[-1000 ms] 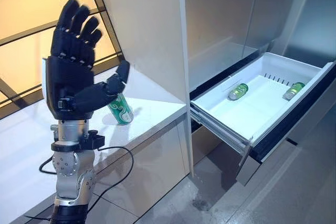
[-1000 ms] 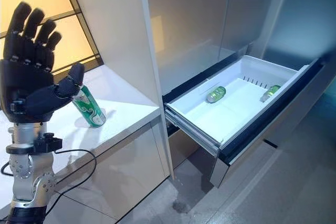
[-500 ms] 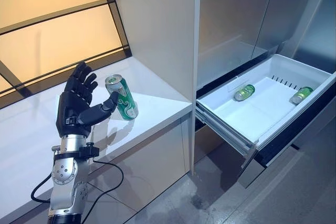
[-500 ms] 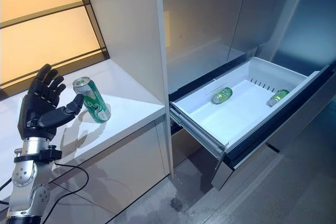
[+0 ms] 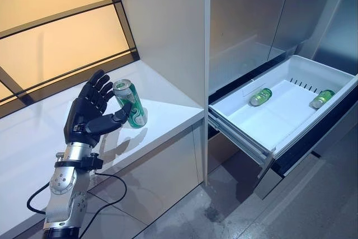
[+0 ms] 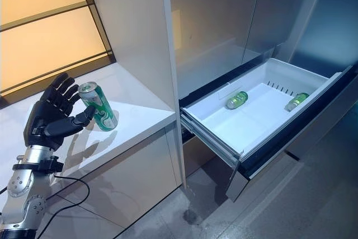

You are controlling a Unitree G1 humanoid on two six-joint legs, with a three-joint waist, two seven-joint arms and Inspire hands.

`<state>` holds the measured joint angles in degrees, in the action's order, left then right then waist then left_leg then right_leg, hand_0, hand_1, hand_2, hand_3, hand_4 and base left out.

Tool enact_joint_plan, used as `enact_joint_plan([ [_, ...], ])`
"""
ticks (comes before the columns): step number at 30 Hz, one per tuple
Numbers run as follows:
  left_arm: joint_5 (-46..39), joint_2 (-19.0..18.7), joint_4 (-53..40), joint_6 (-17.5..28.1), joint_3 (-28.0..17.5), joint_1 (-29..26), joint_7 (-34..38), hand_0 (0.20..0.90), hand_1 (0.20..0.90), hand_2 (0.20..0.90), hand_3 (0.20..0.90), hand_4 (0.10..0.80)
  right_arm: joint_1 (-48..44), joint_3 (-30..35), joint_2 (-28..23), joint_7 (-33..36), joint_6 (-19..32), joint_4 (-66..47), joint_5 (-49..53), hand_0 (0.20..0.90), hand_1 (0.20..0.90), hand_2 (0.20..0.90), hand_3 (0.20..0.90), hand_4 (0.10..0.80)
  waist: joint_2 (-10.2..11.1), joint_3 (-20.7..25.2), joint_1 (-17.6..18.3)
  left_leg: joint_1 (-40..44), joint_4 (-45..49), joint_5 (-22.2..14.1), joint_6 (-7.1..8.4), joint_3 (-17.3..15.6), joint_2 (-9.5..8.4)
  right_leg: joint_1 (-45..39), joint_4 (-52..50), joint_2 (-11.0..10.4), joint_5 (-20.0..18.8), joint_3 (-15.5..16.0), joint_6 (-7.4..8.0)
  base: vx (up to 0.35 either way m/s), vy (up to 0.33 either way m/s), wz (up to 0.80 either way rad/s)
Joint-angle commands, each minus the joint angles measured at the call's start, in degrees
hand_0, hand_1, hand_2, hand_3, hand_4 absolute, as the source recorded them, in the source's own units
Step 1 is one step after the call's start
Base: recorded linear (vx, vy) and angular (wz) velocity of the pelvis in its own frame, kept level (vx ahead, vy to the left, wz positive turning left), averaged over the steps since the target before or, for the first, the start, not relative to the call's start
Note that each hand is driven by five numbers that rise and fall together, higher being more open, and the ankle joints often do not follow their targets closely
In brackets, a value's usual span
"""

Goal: Put drinks into fridge and close the fridge

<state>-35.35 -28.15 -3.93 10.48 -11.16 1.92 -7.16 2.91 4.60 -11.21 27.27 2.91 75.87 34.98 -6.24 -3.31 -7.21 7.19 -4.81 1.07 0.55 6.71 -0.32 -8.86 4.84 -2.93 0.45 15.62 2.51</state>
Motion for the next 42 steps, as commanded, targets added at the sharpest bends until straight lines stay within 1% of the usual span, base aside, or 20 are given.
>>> enact_joint_plan([
  [1, 0.08, -4.67, -1.17, 2.94, -2.59, -7.52, 0.79, 0.900, 0.900, 0.900, 0.900, 0.800, -3.18, 1.10, -0.97, 2.92, 1.64, 0.75, -0.26, 0.900, 0.900, 0.900, 0.900, 0.800, 1.05, 0.87, 1.34, -0.37, 1.60, -4.80, -0.33, -2.63, -2.68, 1.59, -7.79, 0.98, 8.31, -3.18, 0.28, 0.000, 0.000, 0.00],
  [4, 1.33, -5.09, -0.86, 2.95, -2.74, -7.80, 2.64, 0.900, 0.900, 0.900, 0.900, 0.800, -3.13, 1.12, -1.10, 2.81, 1.88, 0.73, -0.12, 0.900, 0.900, 0.900, 0.900, 0.800, 1.03, 0.86, 1.50, -0.30, 1.66, -4.90, -0.35, -2.80, -2.67, 1.60, -7.79, 0.95, 8.31, -3.29, 0.33, 0.000, 0.000, 0.00],
  [10, 5.24, -6.14, 1.24, 3.39, -3.16, -8.24, 8.73, 0.900, 0.900, 0.900, 0.900, 0.800, -3.06, 1.24, -1.03, 2.89, 2.62, 0.47, 0.19, 0.900, 0.900, 0.900, 0.900, 0.800, 1.03, 1.03, 1.94, -0.07, 1.66, -5.10, -0.55, -3.11, -2.77, 1.61, -7.67, 0.98, 8.23, -3.77, 0.44, 0.005, 0.003, -0.02],
  [14, 6.09, -6.31, 2.18, 3.84, -3.42, -8.36, 11.20, 0.900, 0.900, 0.900, 0.900, 0.800, -2.94, 1.39, -0.84, 3.06, 2.87, 0.01, 0.19, 0.900, 0.900, 0.900, 0.900, 0.800, 1.17, 1.11, 2.27, 0.06, 1.66, -5.22, -0.71, -3.23, -2.86, 1.63, -7.57, 1.10, 8.17, -4.26, 0.49, 0.007, 0.001, -0.03],
  [22, 5.47, -5.90, 1.88, 2.85, -3.06, -8.66, 10.98, 0.900, 0.900, 0.900, 0.900, 0.800, -2.59, 1.47, -0.69, 3.25, 3.12, -0.65, 0.09, 0.900, 0.900, 0.900, 0.900, 0.800, 1.27, 1.30, 2.72, 0.23, 1.55, -5.27, -0.76, -3.60, -2.82, 1.72, -7.46, 1.16, 8.03, -4.70, 0.59, 0.002, 0.001, -0.01],
  [27, 4.19, -6.24, 2.22, 1.95, -2.20, -9.91, 10.88, 0.900, 0.900, 0.900, 0.900, 0.800, -2.51, 1.47, -0.67, 3.04, 3.52, -0.88, -0.02, 0.900, 0.900, 0.900, 0.900, 0.800, 1.29, 1.43, 3.25, 0.43, 1.45, -5.34, -0.88, -3.97, -2.86, 1.76, -7.36, 1.21, 7.90, -5.17, 0.74, 0.000, 0.003, -0.04],
  [28, 3.85, -6.25, 2.24, 1.88, -2.05, -10.13, 10.71, 0.900, 0.900, 0.900, 0.900, 0.800, -2.59, 1.46, -0.67, 3.09, 3.55, -0.98, -0.02, 0.900, 0.900, 0.900, 0.900, 0.800, 1.22, 1.32, 3.34, 0.00, 1.71, -4.87, -0.90, -4.15, -2.86, 2.12, -7.39, 1.21, 7.27, -5.18, 0.71, 0.001, 0.008, -0.04],
  [29, 3.59, -6.25, 2.13, 1.83, -1.88, -10.23, 10.54, 0.900, 0.900, 0.900, 0.900, 0.800, -2.59, 1.44, -0.65, 3.12, 3.61, -1.01, 0.02, 0.900, 0.900, 0.900, 0.900, 0.800, 1.25, 1.47, 3.39, 0.39, 1.46, -5.37, -0.89, -4.07, -2.86, 1.85, -7.34, 1.20, 7.85, -5.34, 0.80, -0.004, 0.006, -0.05],
  [31, 3.02, -6.21, 1.84, 1.68, -1.67, -10.55, 9.80, 0.900, 0.900, 0.900, 0.900, 0.800, -2.67, 1.50, -0.62, 3.09, 3.81, -1.00, 0.01, 0.900, 0.900, 0.900, 0.900, 0.800, 1.22, 1.33, 3.49, 0.02, 1.73, -4.92, -0.93, -4.36, -2.82, 2.17, -7.42, 1.17, 7.24, -5.35, 0.78, -0.018, 0.005, -0.05],
  [36, 2.05, -6.13, 1.47, 0.42, -1.22, -11.14, 6.68, 0.900, 0.900, 0.900, 0.900, 0.800, -2.56, 1.69, -0.64, 2.97, 4.27, -1.01, -0.19, 0.900, 0.900, 0.900, 0.900, 0.800, 1.15, 1.33, 3.77, 0.12, 1.81, -5.07, -1.07, -4.56, -2.90, 2.27, -7.55, 1.18, 7.23, -5.63, 0.84, -0.007, 0.001, 0.00],
  [39, 2.18, -6.28, 1.19, -0.13, -1.19, -11.12, 6.68, 0.900, 0.900, 0.900, 0.900, 0.800, -2.37, 1.78, -0.67, 2.81, 4.49, -0.93, -0.39, 0.900, 0.900, 0.900, 0.900, 0.800, 1.08, 1.33, 3.85, 0.22, 1.81, -5.14, -1.13, -4.66, -2.92, 2.23, -7.56, 1.16, 7.24, -5.69, 0.89, 0.012, 0.001, 0.00],
  [40, 2.19, -6.43, 1.35, -0.20, -1.19, -11.12, 6.80, 0.900, 0.900, 0.900, 0.900, 0.800, -2.30, 1.73, -0.71, 2.74, 4.56, -0.85, -0.41, 0.900, 0.900, 0.900, 0.900, 0.800, 1.08, 1.50, 3.87, 0.60, 1.56, -5.59, -1.13, -4.53, -2.94, 1.96, -7.47, 1.17, 7.77, -5.80, 0.96, 0.000, 0.000, 0.00],
  [42, 1.55, -7.08, 1.95, -0.35, -1.34, -11.49, 6.96, 0.900, 0.900, 0.900, 0.900, 0.800, -2.31, 1.61, -0.76, 2.66, 4.89, -0.71, -0.33, 0.900, 0.900, 0.900, 0.900, 0.800, 0.97, 1.41, 3.94, 0.34, 1.73, -5.13, -1.12, -4.77, -2.93, 2.17, -7.48, 1.14, 7.21, -5.72, 0.96, -0.019, 0.003, -0.01],
])
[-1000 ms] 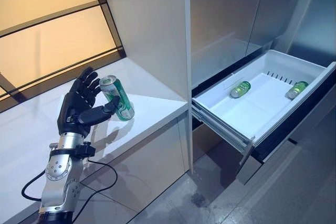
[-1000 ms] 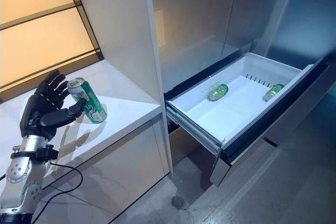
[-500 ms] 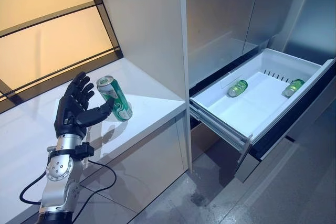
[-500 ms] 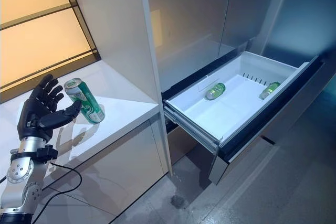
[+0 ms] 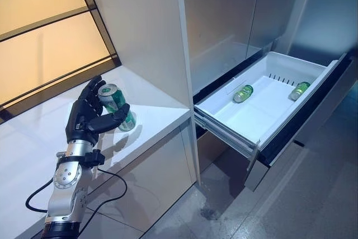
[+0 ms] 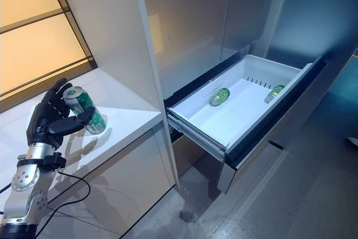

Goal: Put drinks into fridge and close the fridge

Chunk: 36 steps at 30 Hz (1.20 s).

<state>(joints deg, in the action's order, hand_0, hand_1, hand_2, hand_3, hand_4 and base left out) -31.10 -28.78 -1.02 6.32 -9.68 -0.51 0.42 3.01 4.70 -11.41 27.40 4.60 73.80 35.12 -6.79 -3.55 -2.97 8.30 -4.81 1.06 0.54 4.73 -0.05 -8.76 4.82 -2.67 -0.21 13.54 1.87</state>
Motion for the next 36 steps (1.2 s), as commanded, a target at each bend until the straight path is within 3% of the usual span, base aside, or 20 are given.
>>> enact_joint_plan([
  [1, -2.95, -6.62, -0.70, 3.88, -2.88, -9.18, -0.62, 0.900, 0.900, 0.900, 0.900, 0.800, -2.41, 1.50, -0.59, 2.47, 3.27, 1.32, -0.45, 0.900, 0.900, 0.900, 0.900, 0.800, 1.52, 1.65, -0.26, -0.78, 1.70, -5.12, -1.10, -2.82, -3.19, 2.07, -7.43, 0.89, 7.84, -3.66, 1.61, 0.000, 0.000, 0.00],
  [18, 0.57, -8.67, 3.71, 2.17, -2.65, -11.37, 3.55, 0.900, 0.900, 0.900, 0.900, 0.800, -2.52, 1.34, -0.71, 2.30, 4.17, 0.86, 0.36, 0.900, 0.900, 0.900, 0.900, 0.800, 1.30, 1.75, 0.69, -0.39, 1.71, -5.28, -1.22, -3.11, -3.41, 2.14, -7.47, 0.89, 7.64, -4.54, 1.82, 0.004, 0.001, -0.03],
  [36, -0.85, -8.38, 6.85, 1.66, -0.73, -14.03, 6.86, 0.900, 0.900, 0.900, 0.900, 0.800, -2.79, 1.01, -0.43, 2.79, 5.28, -0.19, 0.87, 0.900, 0.900, 0.900, 0.900, 0.800, 1.32, 1.76, 2.04, 0.46, 1.81, -6.24, -1.63, -4.01, -3.58, 2.01, -7.62, 1.02, 8.06, -5.94, 2.04, 0.020, 0.001, -0.02],
])
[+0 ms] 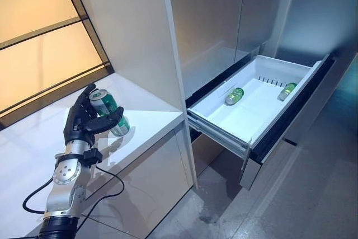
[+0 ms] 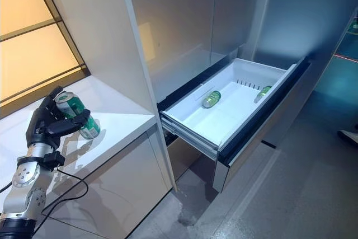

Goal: Put drinks into fridge and close the fridge

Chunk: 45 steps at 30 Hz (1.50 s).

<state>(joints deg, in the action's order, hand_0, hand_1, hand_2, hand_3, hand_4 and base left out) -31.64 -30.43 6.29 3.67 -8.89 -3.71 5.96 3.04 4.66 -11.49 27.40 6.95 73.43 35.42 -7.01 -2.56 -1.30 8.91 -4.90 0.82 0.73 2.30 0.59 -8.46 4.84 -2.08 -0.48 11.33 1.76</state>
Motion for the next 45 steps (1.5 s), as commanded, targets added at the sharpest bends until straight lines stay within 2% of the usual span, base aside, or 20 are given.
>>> enact_joint_plan([
  [1, -0.54, -6.63, -0.24, 4.42, -1.54, -10.93, 1.50, 0.900, 0.900, 0.900, 0.900, 0.800, -2.86, 1.13, -0.38, 2.81, 2.89, 0.05, 0.46, 0.900, 0.900, 0.900, 0.900, 0.800, 1.53, 0.63, 0.48, -0.43, 2.14, -5.59, -1.82, -1.82, -4.22, 1.97, -7.72, 0.41, 7.81, -3.71, 2.09, 0.018, 0.008, -0.12],
  [29, -5.88, -4.14, 4.90, 5.50, -0.72, -13.12, 4.86, 0.900, 0.900, 0.900, 0.900, 0.800, -2.82, 1.28, -0.15, 2.92, 4.59, -0.27, 0.48, 0.900, 0.900, 0.900, 0.900, 0.800, 1.63, 0.75, 1.70, 0.61, 2.09, -6.55, -2.24, -2.73, -4.41, 1.81, -8.16, 0.17, 8.39, -4.68, 2.47, 0.005, 0.002, -0.02],
  [45, -14.03, -1.95, 6.54, 8.30, -1.27, -14.17, 5.84, 0.900, 0.900, 0.900, 0.900, 0.800, -3.08, 1.27, -0.09, 3.21, 5.22, -0.37, 0.61, 0.900, 0.900, 0.900, 0.900, 0.800, 1.63, 0.94, 2.12, 0.79, 2.16, -6.68, -2.29, -3.09, -4.40, 1.91, -8.38, 0.12, 8.47, -5.05, 2.52, 0.003, 0.001, -0.01],
])
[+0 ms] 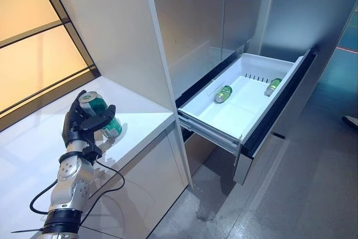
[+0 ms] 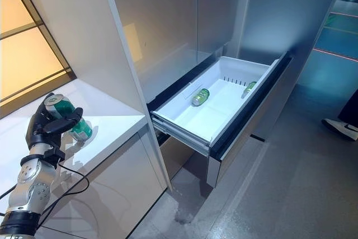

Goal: Put drinks into fridge and close the fridge

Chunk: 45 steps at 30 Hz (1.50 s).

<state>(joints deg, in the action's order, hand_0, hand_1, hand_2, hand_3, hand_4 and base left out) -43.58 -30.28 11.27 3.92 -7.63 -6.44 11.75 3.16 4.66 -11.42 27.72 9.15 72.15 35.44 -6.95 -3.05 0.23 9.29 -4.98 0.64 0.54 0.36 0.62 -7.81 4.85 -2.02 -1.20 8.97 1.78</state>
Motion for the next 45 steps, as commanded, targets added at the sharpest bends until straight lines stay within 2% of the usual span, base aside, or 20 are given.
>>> enact_joint_plan([
  [1, -2.49, -1.90, 1.59, 8.30, -2.63, -11.49, 0.11, 0.900, 0.900, 0.900, 0.900, 0.800, -3.28, 1.29, -0.18, 2.89, 3.01, 0.96, 0.56, 0.900, 0.900, 0.900, 0.900, 0.800, 1.56, 1.43, 0.60, 0.42, 2.26, -6.51, -2.07, -1.17, -4.41, 1.23, -8.39, 0.05, 9.20, -2.72, 2.49, 0.000, 0.000, 0.00],
  [15, -6.91, -1.44, 2.80, 9.61, -3.59, -11.88, -1.16, 0.900, 0.900, 0.900, 0.900, 0.800, -3.59, 1.06, -0.40, 3.21, 2.70, 1.04, 0.27, 0.900, 0.900, 0.900, 0.900, 0.800, 1.37, 1.50, 0.57, 0.51, 2.18, -6.44, -1.89, -1.01, -4.37, 1.09, -8.41, 0.04, 9.34, -2.61, 2.39, 0.000, 0.000, 0.00],
  [23, -2.51, -2.88, 3.90, 8.98, -3.12, -12.88, -0.30, 0.900, 0.900, 0.900, 0.900, 0.800, -3.52, 0.86, -0.52, 3.00, 3.37, 1.11, 0.70, 0.900, 0.900, 0.900, 0.900, 0.800, 1.24, 1.52, 0.79, 0.46, 2.16, -6.37, -1.79, -1.13, -4.34, 1.19, -8.38, 0.03, 9.25, -2.69, 2.50, 0.000, 0.000, 0.00],
  [27, 0.15, -4.74, 4.90, 7.73, -2.63, -13.75, 0.22, 0.900, 0.900, 0.900, 0.900, 0.800, -3.49, 0.92, -0.59, 2.63, 3.69, 1.25, 0.95, 0.900, 0.900, 0.900, 0.900, 0.800, 1.11, 1.46, 0.95, 0.57, 2.23, -6.45, -1.85, -1.06, -4.42, 1.17, -8.42, 0.07, 9.19, -2.87, 2.53, 0.000, 0.000, 0.00],
  [45, 0.50, -6.80, 4.83, 6.39, -2.06, -14.65, 0.46, 0.900, 0.900, 0.900, 0.900, 0.800, -3.94, 0.86, -0.81, 2.57, 3.55, 1.45, 1.09, 0.900, 0.900, 0.900, 0.900, 0.800, 0.89, 1.57, 0.97, 0.36, 2.43, -6.54, -1.93, -1.10, -4.48, 1.36, -8.41, 0.11, 9.12, -3.25, 2.55, 0.002, -0.001, -0.02],
])
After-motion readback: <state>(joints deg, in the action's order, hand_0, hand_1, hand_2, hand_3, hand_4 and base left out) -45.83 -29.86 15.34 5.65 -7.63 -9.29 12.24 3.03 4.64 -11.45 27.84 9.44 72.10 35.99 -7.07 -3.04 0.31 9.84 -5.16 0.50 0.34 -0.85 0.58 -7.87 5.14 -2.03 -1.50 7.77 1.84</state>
